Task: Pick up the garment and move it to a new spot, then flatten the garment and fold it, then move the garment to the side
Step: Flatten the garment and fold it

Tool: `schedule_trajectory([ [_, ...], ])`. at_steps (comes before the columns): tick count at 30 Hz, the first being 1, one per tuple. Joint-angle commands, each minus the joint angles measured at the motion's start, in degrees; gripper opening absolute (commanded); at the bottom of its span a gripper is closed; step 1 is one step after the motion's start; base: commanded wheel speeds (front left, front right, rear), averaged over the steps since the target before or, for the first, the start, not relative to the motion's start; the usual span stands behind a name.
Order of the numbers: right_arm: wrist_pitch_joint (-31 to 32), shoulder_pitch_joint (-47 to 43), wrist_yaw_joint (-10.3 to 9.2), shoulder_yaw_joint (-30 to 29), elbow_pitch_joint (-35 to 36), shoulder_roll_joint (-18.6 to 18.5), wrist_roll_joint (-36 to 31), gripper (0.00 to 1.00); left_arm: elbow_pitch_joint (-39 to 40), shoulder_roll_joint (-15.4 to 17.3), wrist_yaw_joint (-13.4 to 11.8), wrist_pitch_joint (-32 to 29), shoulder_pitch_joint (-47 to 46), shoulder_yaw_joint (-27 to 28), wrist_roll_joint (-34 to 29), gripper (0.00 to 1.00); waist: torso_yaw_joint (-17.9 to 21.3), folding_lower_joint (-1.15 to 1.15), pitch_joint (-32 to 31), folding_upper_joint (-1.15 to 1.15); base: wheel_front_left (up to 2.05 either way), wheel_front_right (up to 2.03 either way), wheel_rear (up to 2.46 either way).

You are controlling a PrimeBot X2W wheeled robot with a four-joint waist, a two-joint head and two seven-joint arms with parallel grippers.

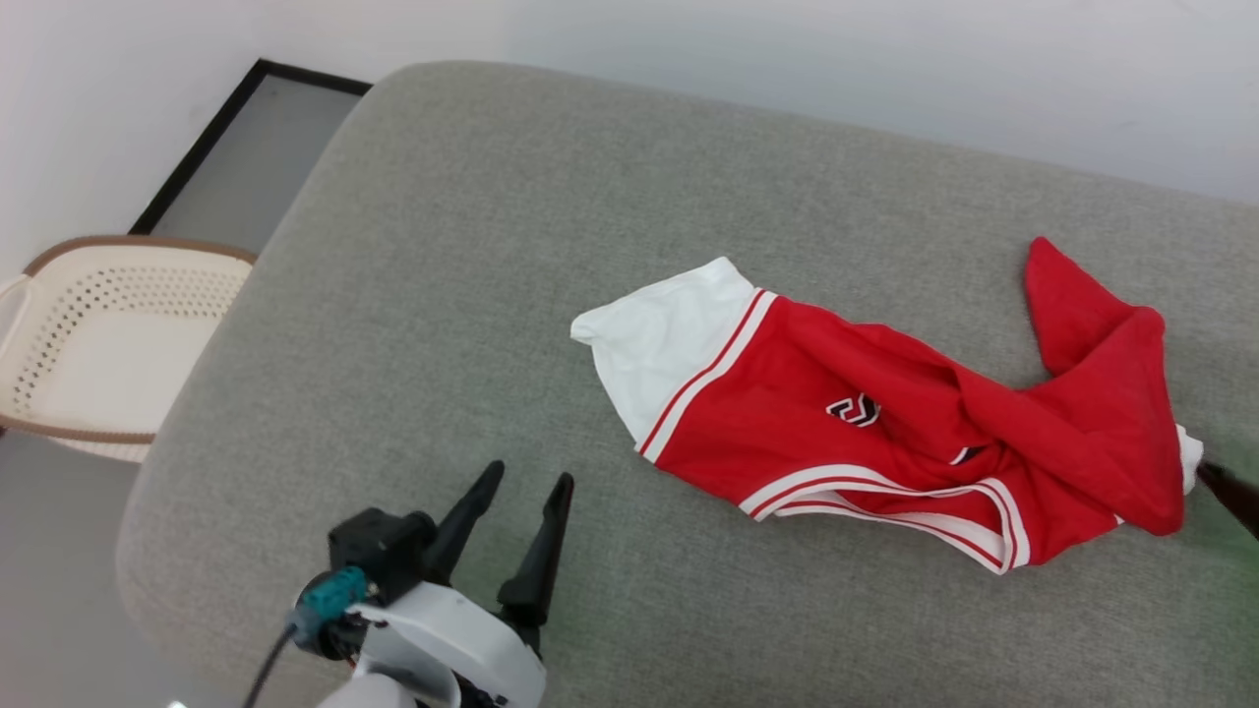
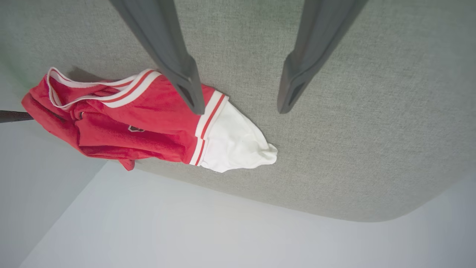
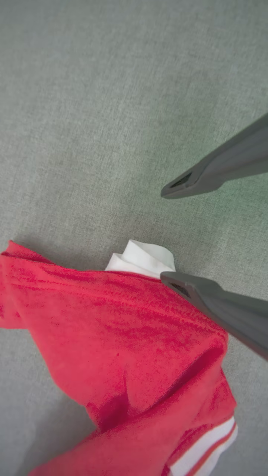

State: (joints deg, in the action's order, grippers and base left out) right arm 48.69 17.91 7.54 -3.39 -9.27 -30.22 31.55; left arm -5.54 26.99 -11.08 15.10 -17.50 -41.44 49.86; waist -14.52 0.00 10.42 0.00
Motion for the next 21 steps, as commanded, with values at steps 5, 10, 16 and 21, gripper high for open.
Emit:
schedule_trajectory([
  [5,6.44,0.96,-0.09,-1.22,-2.79,0.20,2.00,1.00,1.76,-1.99,-0.09,0.07,2.26,2.12,-6.16,1.00,-1.03,0.00,0.93,0.00,0.00,0.00,0.00],
  [10,7.51,1.59,-0.09,-1.58,-3.94,1.25,1.62,1.00,2.42,-4.09,1.19,0.07,4.04,3.93,-9.44,1.00,-1.70,0.00,1.66,0.00,0.00,0.00,0.00],
  [16,7.31,2.10,-0.09,-0.92,-5.44,2.24,1.20,1.00,1.89,-5.55,2.83,0.07,5.08,5.66,-11.43,1.00,-2.41,0.00,2.26,0.00,0.00,0.00,0.00],
  [21,6.56,2.38,-0.08,-0.92,-7.52,3.15,0.45,0.36,1.53,-6.49,3.93,0.07,5.50,6.71,-12.37,1.00,-2.85,0.00,2.67,0.00,0.00,0.00,0.00],
])
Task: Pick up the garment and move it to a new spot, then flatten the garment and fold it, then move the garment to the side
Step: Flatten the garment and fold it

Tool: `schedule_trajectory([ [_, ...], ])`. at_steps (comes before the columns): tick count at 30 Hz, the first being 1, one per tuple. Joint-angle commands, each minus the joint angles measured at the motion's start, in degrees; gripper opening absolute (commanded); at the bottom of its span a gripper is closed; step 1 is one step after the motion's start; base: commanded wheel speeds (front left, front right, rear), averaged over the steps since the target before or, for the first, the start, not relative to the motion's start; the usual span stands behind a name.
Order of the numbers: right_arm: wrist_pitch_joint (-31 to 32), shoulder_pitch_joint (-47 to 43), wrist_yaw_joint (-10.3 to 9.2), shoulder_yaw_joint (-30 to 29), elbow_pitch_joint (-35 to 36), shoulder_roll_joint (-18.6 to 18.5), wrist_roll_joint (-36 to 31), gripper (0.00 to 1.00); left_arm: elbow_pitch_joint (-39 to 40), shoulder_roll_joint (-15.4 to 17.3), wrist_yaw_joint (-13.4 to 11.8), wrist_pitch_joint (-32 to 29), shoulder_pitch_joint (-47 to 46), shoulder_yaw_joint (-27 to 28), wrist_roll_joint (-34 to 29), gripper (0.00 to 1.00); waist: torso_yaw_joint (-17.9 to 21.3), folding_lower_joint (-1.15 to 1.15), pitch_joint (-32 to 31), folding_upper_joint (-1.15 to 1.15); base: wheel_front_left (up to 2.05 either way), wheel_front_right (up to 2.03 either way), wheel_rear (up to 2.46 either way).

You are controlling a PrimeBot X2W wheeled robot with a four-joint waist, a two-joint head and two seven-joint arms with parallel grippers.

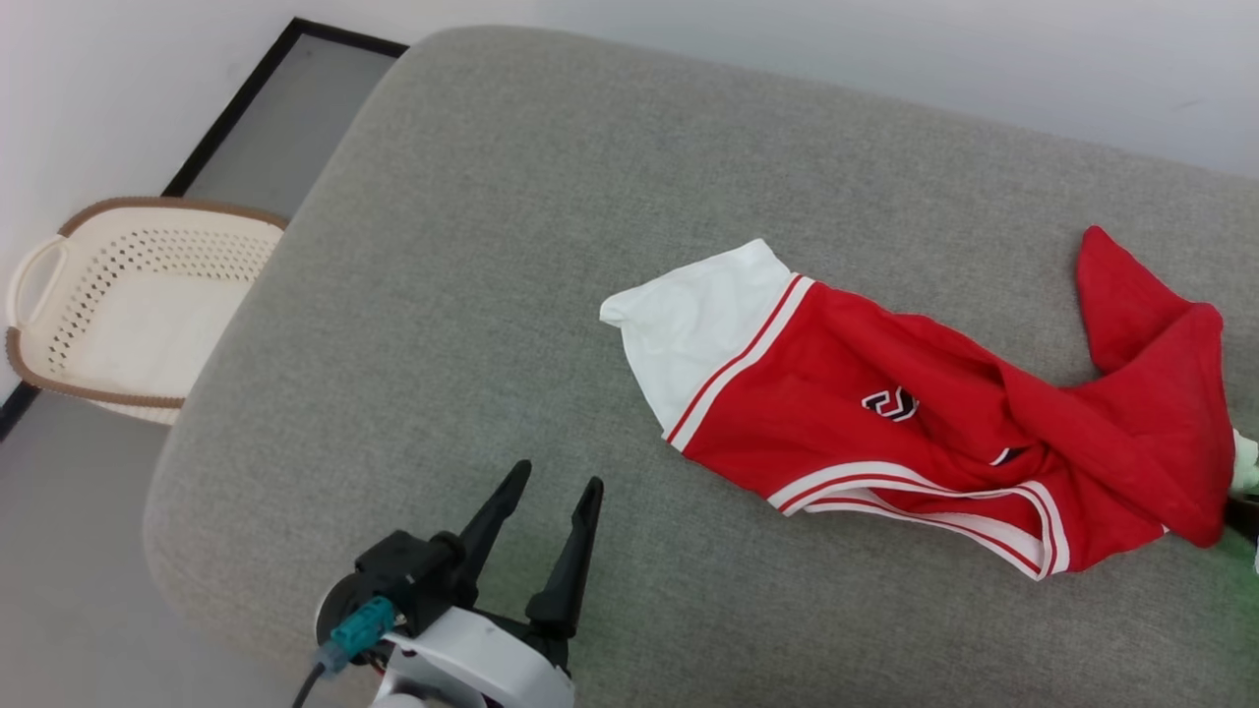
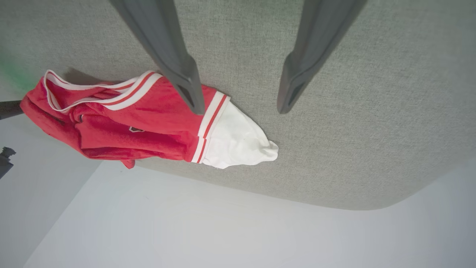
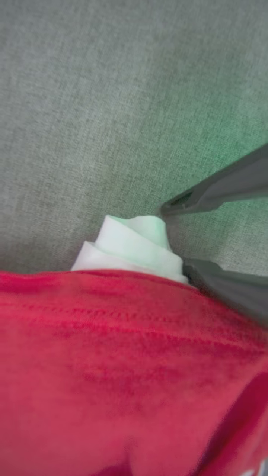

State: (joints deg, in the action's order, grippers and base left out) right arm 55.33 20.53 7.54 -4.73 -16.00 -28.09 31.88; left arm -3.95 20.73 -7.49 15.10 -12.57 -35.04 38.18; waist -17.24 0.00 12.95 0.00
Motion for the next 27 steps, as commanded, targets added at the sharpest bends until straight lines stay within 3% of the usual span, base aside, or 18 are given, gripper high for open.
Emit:
schedule_trajectory([
  [1,-0.09,-0.24,-0.08,0.42,-0.79,1.02,0.12,0.36,-0.06,-0.23,0.33,0.07,0.57,0.31,-0.69,1.00,-0.13,0.00,0.14,0.00,0.00,0.00,0.00],
  [2,-0.11,-0.21,-0.08,0.49,-1.09,1.17,0.13,0.10,-0.12,-0.35,0.54,0.07,0.61,0.51,-0.76,1.00,-0.20,0.00,0.20,0.00,0.00,0.00,0.00],
  [3,-0.11,-0.28,-0.08,0.72,-1.30,1.23,0.29,0.00,-0.23,-0.51,0.65,0.07,0.71,0.68,-0.83,1.00,-0.26,0.00,0.25,0.00,0.00,0.00,0.00],
  [19,-6.41,1.58,-0.09,-2.39,-1.09,-0.57,1.95,0.00,-1.09,-2.15,2.46,0.07,1.98,3.66,-1.42,1.00,1.87,0.00,-0.48,0.00,0.00,0.00,0.00],
  [27,-7.36,2.51,-0.09,-4.88,3.20,-2.06,3.48,0.00,-0.48,-2.43,2.63,0.07,2.34,4.36,-1.96,1.00,2.89,0.00,-1.07,0.00,0.00,0.00,0.00],
])
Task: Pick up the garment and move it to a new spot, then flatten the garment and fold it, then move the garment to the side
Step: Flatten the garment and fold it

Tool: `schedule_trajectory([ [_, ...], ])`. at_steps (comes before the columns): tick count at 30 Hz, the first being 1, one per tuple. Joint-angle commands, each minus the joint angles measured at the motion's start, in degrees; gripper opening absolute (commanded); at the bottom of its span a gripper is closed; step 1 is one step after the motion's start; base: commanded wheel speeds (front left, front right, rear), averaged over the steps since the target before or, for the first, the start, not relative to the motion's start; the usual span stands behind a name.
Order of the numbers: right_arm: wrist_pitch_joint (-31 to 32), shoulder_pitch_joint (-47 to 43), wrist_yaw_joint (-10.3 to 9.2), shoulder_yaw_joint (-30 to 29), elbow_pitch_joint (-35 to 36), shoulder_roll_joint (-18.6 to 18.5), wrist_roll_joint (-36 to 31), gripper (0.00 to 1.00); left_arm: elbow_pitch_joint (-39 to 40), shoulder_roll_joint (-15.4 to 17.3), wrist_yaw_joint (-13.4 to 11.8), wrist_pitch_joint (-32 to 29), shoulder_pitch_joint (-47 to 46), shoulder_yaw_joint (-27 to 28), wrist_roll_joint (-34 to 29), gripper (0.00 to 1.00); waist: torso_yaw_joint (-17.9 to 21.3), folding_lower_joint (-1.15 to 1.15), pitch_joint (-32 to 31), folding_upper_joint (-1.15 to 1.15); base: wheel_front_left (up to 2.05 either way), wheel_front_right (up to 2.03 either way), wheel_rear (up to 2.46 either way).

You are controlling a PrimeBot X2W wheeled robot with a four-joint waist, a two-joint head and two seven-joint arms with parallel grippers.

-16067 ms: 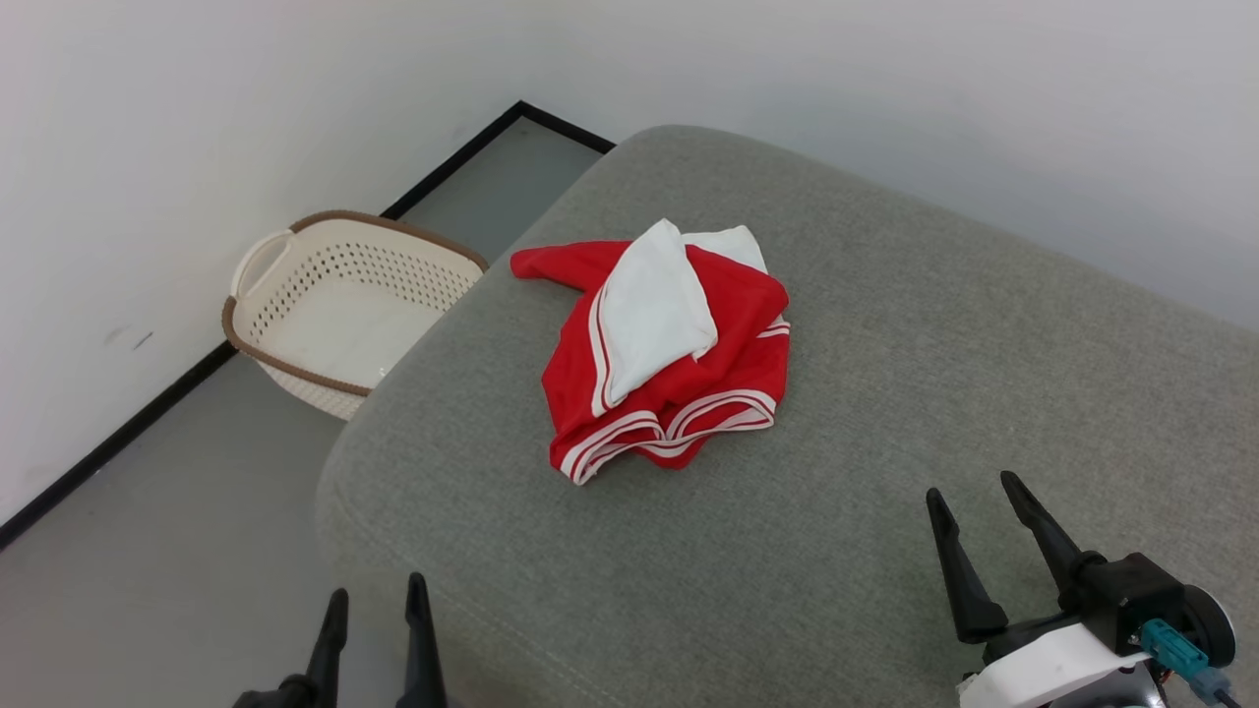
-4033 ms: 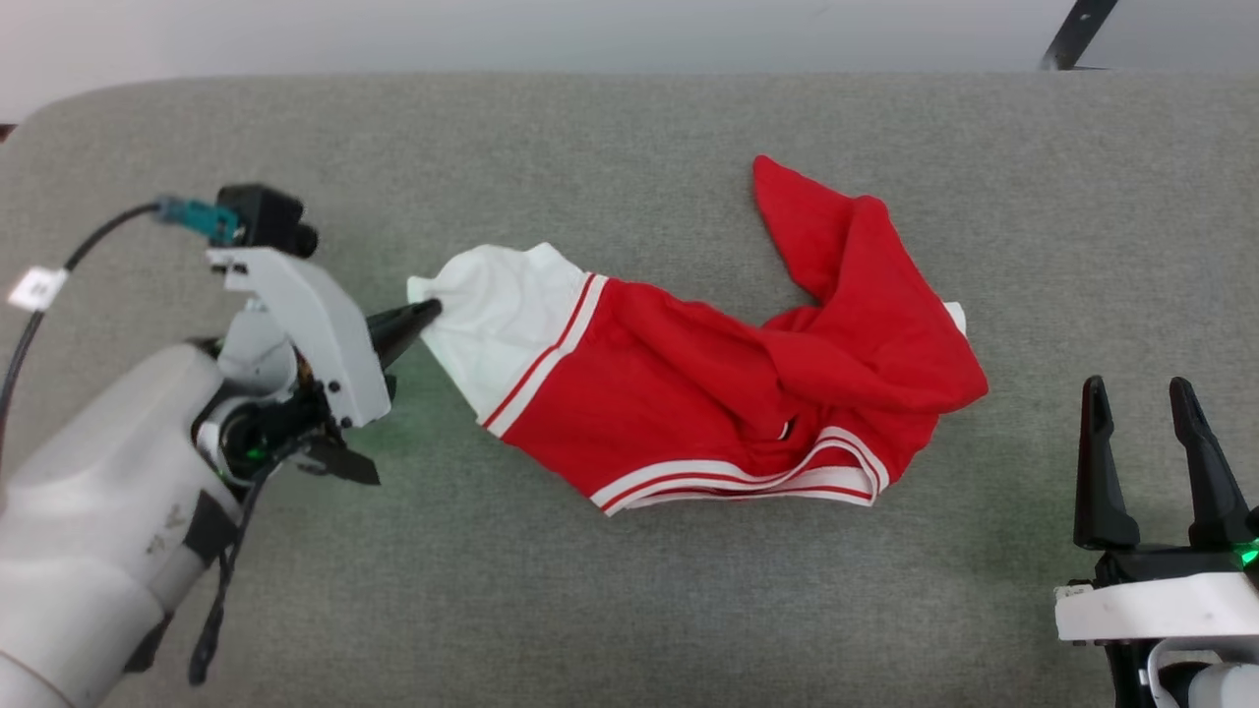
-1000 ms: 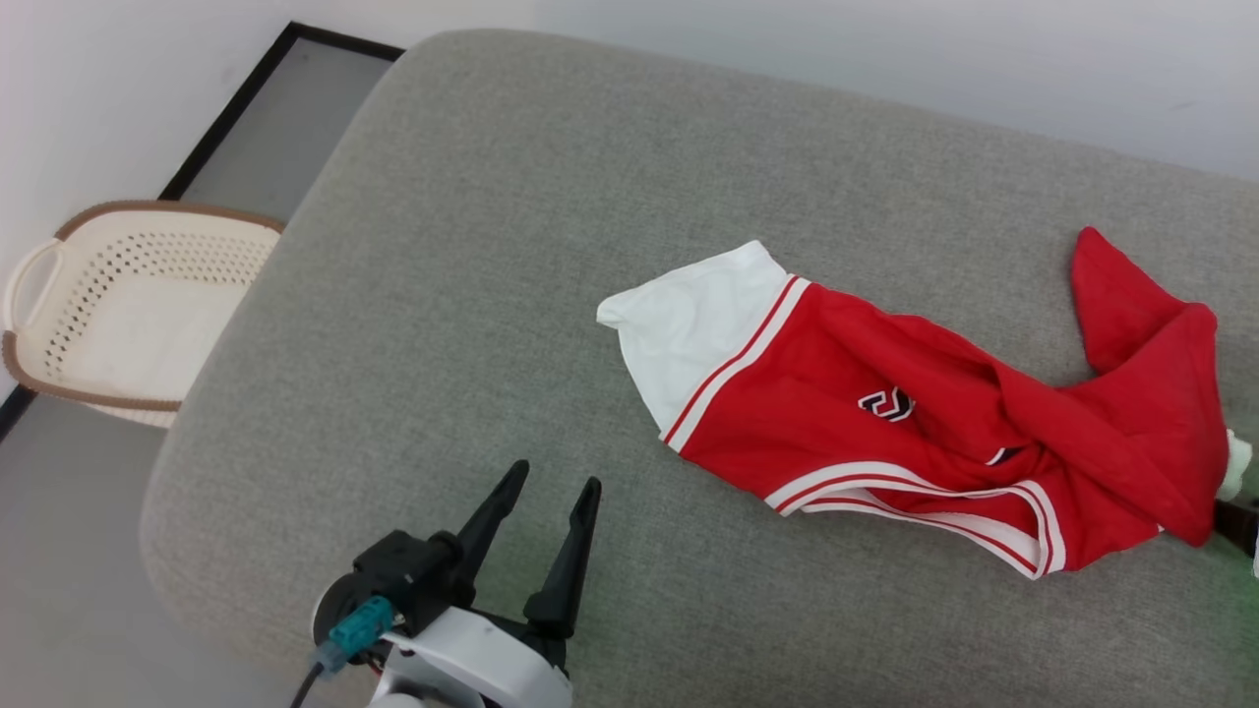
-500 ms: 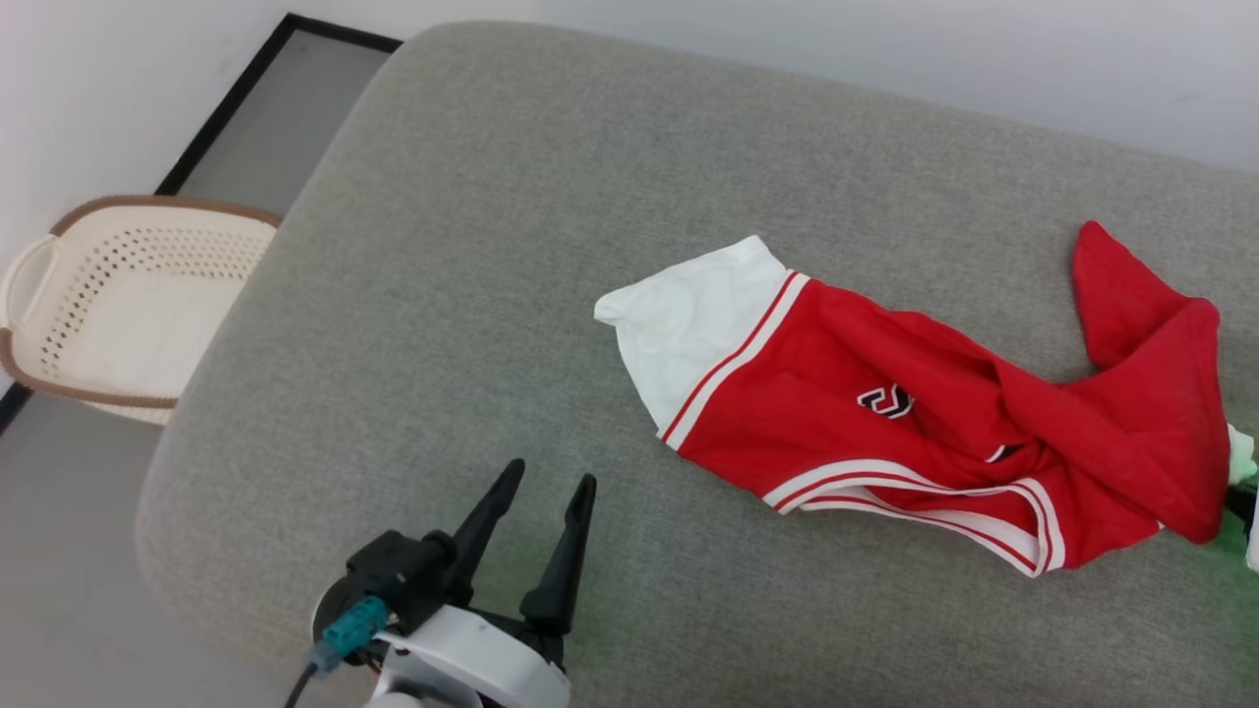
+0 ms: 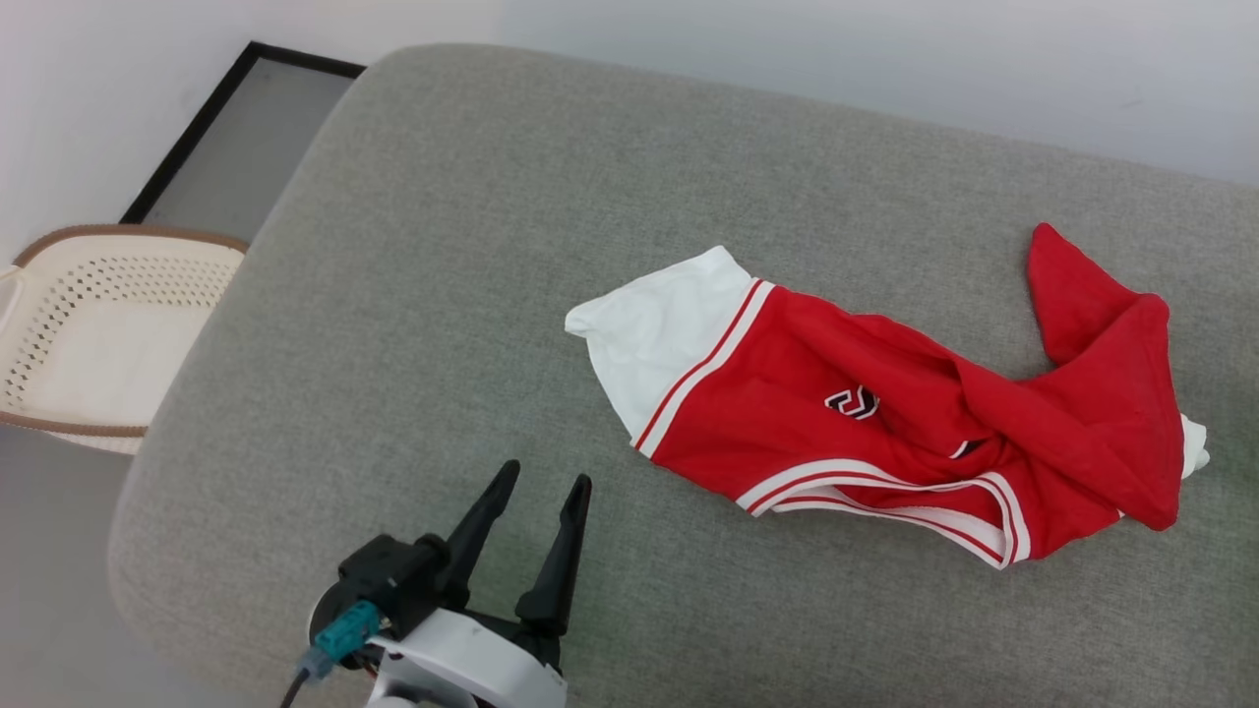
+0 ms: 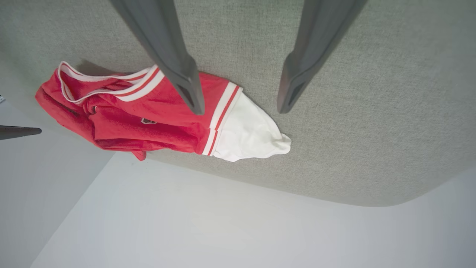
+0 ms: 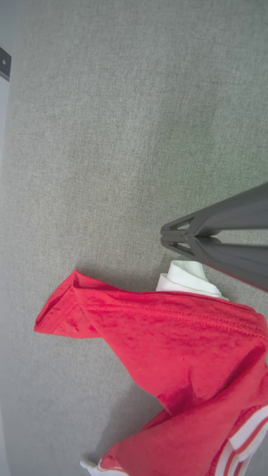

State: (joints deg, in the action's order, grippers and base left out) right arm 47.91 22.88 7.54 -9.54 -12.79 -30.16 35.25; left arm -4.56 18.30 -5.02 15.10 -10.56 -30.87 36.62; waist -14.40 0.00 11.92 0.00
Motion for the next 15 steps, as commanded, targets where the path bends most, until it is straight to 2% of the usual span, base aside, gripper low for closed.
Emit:
schedule_trajectory([
  [1,0.58,-0.30,-0.09,0.39,0.73,-0.26,0.09,0.00,0.20,-0.06,0.19,0.07,0.44,0.29,-0.44,1.00,0.11,0.00,-0.05,0.00,0.00,0.00,0.00],
  [2,0.99,-0.82,-0.08,0.83,1.32,-0.50,0.28,0.00,0.27,-0.13,0.21,0.07,0.55,0.38,-0.39,1.00,0.19,0.00,-0.01,0.00,0.00,0.00,0.00],
  [3,1.84,-1.39,-0.09,1.03,1.37,-0.34,0.67,0.20,0.32,-0.23,0.23,0.07,0.61,0.48,-0.41,1.00,0.23,0.00,0.05,0.00,0.00,0.00,0.00],
  [4,2.88,-1.97,-0.08,1.69,1.74,-0.01,1.06,0.75,0.31,-0.36,0.36,0.07,0.66,0.54,-0.44,1.00,0.26,0.00,0.12,0.00,0.00,0.00,0.00],
  [5,3.61,-2.19,-0.09,2.22,2.29,0.32,1.63,1.00,0.18,-0.44,0.45,0.07,0.72,0.48,-0.47,1.00,0.29,0.00,0.25,0.00,0.00,0.00,0.00],
  [15,6.87,-2.62,-0.08,3.74,2.66,2.70,1.92,1.00,-0.32,-1.18,1.13,0.07,-0.67,0.49,-1.03,1.00,-0.79,0.00,2.64,0.00,0.00,0.00,0.00],
])
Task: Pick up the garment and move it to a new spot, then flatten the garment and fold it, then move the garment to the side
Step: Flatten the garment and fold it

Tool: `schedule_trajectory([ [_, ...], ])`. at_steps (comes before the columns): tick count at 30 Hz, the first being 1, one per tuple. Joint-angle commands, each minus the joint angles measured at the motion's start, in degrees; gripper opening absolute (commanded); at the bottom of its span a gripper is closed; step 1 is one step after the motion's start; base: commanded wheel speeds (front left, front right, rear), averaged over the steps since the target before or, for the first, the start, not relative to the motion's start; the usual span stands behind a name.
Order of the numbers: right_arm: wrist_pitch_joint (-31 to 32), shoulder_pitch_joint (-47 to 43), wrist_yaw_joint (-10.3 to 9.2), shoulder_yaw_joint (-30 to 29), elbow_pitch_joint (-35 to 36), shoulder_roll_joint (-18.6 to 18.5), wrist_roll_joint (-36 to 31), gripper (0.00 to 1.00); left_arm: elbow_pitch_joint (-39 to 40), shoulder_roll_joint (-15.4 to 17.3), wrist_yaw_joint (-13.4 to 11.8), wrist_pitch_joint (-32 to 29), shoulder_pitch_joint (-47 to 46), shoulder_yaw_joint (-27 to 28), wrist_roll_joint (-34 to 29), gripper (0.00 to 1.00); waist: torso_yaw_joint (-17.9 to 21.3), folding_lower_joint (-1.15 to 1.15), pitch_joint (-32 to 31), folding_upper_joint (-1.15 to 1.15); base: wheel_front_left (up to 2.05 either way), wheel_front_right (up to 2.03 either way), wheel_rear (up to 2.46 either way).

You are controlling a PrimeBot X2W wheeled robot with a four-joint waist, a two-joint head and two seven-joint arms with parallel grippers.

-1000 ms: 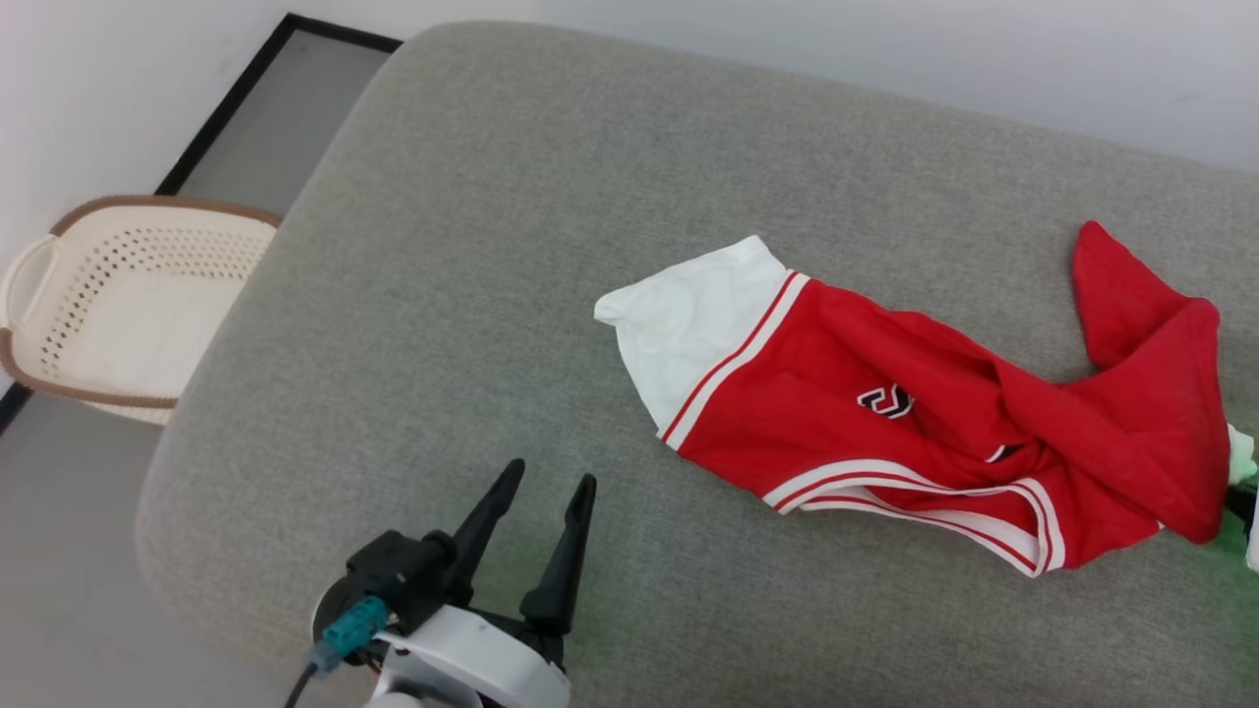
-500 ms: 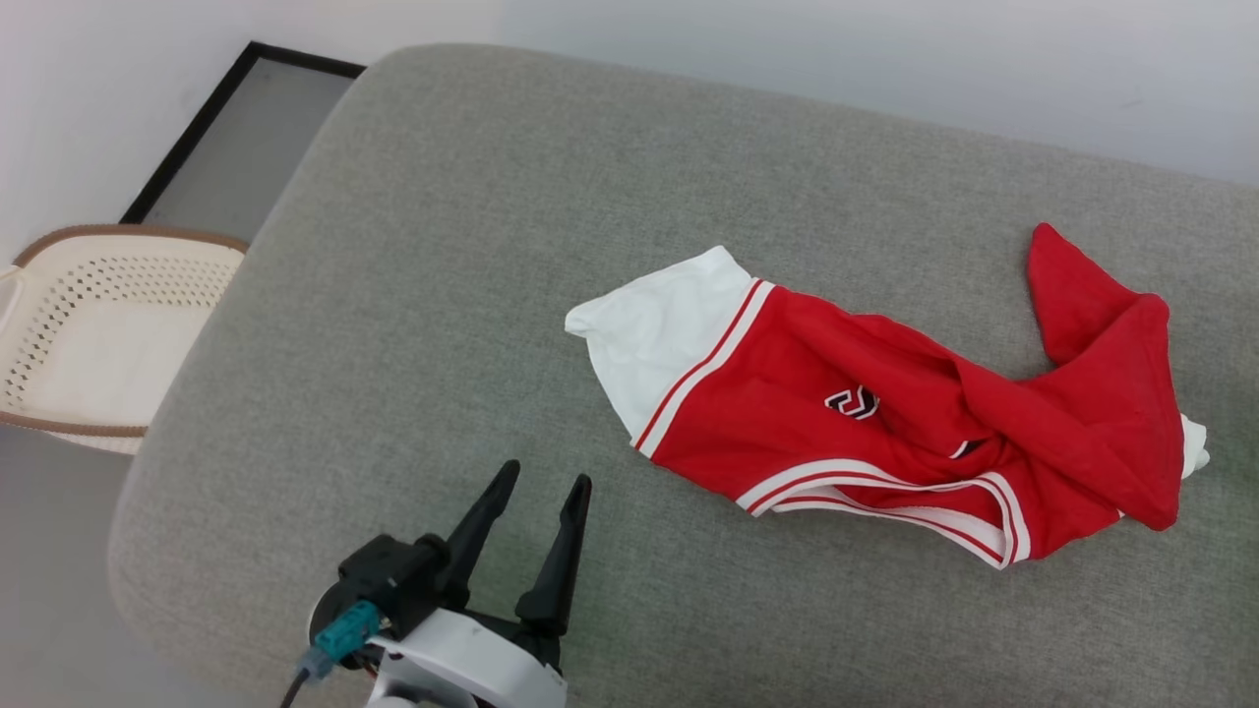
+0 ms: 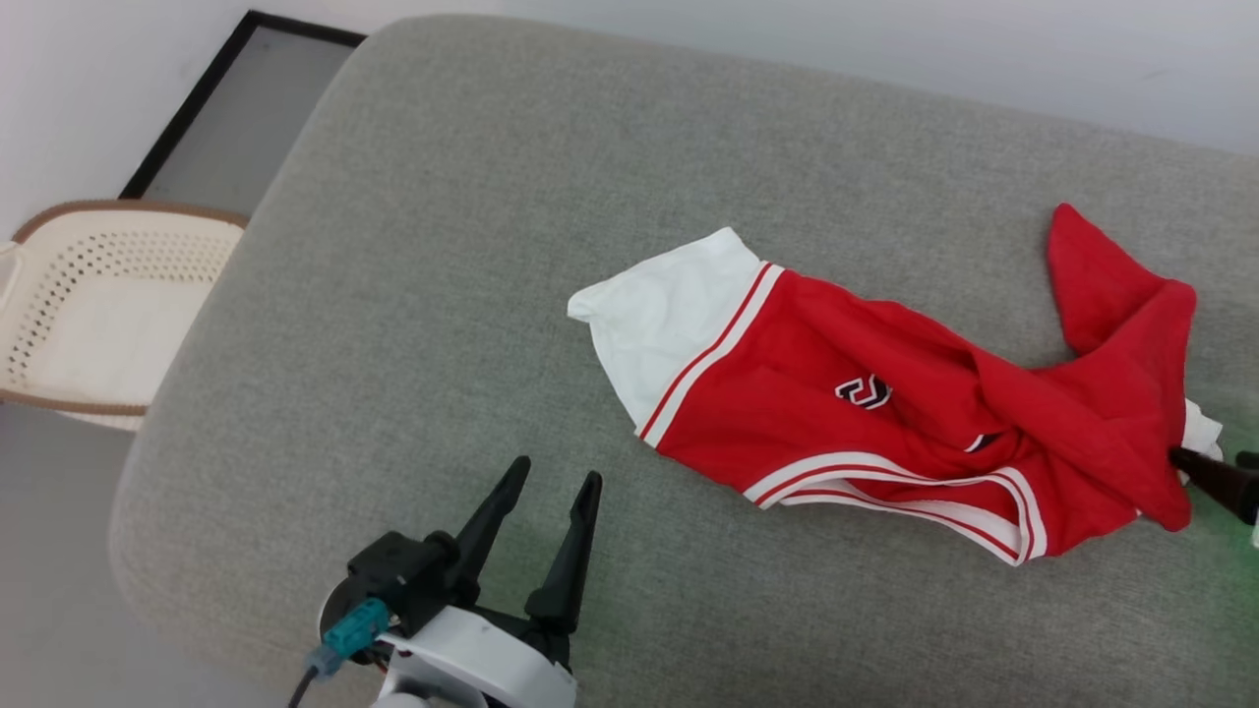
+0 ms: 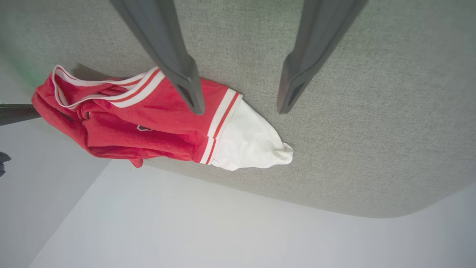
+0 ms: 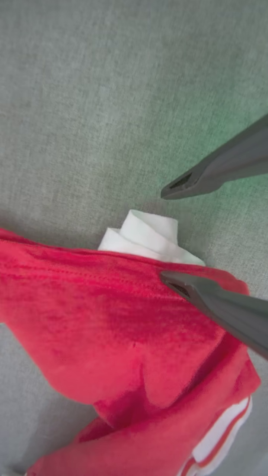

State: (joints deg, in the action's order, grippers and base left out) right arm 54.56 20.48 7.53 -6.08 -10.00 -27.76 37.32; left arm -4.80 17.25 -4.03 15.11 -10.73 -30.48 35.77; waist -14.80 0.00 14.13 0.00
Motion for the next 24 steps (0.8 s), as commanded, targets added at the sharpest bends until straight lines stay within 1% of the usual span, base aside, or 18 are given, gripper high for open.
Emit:
schedule_trajectory([
  [1,0.01,-0.02,-0.07,0.46,-0.32,0.37,-0.33,1.00,-0.16,-0.26,0.25,0.06,-0.57,0.13,-0.25,1.00,-0.56,0.00,0.69,0.00,0.00,0.00,0.00],
  [10,-1.42,1.16,-0.07,2.25,-4.24,1.82,-1.10,1.00,-0.59,-1.58,0.93,0.06,-0.94,0.23,-1.03,1.00,-2.01,0.00,2.28,0.00,0.00,0.00,0.00],
  [11,-1.46,1.21,-0.07,2.54,-4.69,1.97,-0.91,0.48,-0.65,-1.70,1.05,0.06,-0.94,0.27,-1.06,1.00,-2.13,0.00,2.34,0.00,0.00,0.00,0.00],
  [12,-1.64,1.19,-0.07,2.80,-5.03,1.98,-0.80,0.34,-0.72,-1.83,1.05,0.06,-0.93,0.31,-1.10,1.00,-2.25,0.00,2.39,0.00,0.00,0.00,0.00],
  [13,-1.80,1.22,-0.07,2.99,-5.36,2.03,-0.74,0.00,-0.80,-1.94,1.08,0.06,-0.91,0.40,-1.10,1.00,-2.34,0.00,2.40,0.00,0.00,0.00,0.00],
  [18,-4.08,1.44,-0.07,3.18,-5.29,1.34,-0.42,0.00,-1.03,-2.39,1.31,0.06,-0.50,0.76,-1.19,1.00,-2.43,0.00,2.16,0.00,0.00,0.00,0.00],
  [24,-7.93,3.45,-0.08,1.86,-4.80,0.30,-0.19,0.00,-0.97,-2.36,1.38,0.06,0.22,1.18,-1.14,1.00,-1.88,0.00,1.35,0.00,0.00,0.00,0.00],
])
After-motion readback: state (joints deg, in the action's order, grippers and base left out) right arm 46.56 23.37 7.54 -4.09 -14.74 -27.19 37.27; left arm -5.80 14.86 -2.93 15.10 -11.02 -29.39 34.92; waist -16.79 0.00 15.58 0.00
